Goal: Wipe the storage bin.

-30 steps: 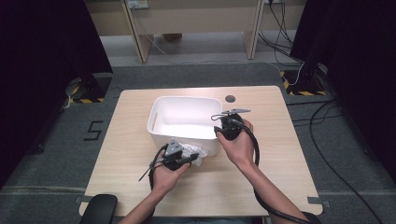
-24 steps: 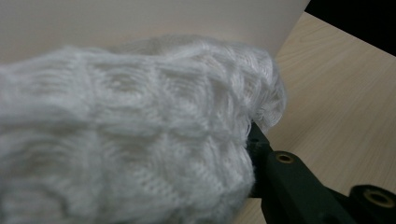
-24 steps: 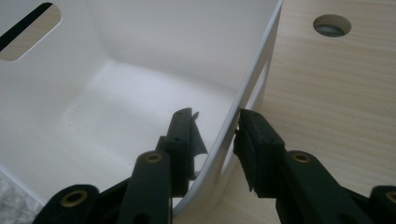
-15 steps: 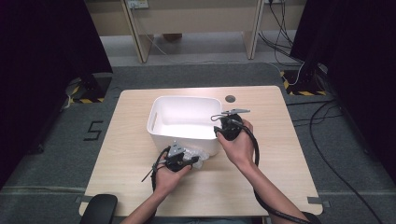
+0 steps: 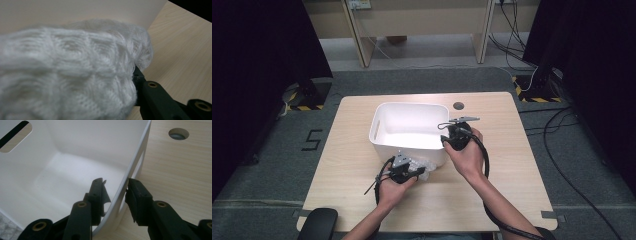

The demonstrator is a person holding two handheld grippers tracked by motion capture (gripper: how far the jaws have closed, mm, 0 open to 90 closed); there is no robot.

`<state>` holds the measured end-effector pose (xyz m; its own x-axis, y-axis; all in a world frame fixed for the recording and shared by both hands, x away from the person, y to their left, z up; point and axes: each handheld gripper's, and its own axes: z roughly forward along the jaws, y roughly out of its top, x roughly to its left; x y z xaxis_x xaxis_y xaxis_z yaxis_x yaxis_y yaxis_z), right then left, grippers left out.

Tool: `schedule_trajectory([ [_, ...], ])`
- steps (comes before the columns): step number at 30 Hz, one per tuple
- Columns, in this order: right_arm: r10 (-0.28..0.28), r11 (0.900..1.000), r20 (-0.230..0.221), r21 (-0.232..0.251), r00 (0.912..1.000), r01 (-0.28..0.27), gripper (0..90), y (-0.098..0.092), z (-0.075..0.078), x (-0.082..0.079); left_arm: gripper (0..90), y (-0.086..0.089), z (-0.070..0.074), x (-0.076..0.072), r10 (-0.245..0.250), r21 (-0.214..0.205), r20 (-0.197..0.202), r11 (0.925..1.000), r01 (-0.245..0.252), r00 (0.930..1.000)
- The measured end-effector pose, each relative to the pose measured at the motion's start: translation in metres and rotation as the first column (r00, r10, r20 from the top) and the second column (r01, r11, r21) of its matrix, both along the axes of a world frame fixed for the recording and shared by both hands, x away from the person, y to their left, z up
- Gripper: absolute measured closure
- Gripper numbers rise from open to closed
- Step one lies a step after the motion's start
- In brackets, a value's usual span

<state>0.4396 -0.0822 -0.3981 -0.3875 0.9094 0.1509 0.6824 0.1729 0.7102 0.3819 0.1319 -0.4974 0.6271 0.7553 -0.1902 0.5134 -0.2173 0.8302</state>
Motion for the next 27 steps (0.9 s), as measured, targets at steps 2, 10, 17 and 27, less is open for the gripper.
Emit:
schedule_trajectory([
  [2,-0.001,1.0000,0.000,0.000,1.0000,0.001,66.6,0.000,0.000,0.000,75.2,-0.002,0.001,0.000,-0.003,0.001,0.004,1.0000,0.003,1.0000],
  [10,0.000,1.0000,0.002,0.001,1.0000,0.000,66.7,0.000,0.000,0.001,75.2,-0.014,0.006,0.001,-0.026,-0.001,0.011,0.9997,0.026,0.9996],
  [17,0.000,1.0000,0.002,0.001,1.0000,0.000,66.7,0.000,0.000,0.001,75.2,-0.017,0.007,0.001,-0.029,-0.003,0.012,0.9996,0.029,0.9995],
  [27,0.000,1.0000,0.002,0.002,1.0000,0.000,66.7,0.000,0.000,0.001,75.2,-0.019,0.010,0.001,-0.030,-0.008,0.016,0.9995,0.030,0.9994],
])
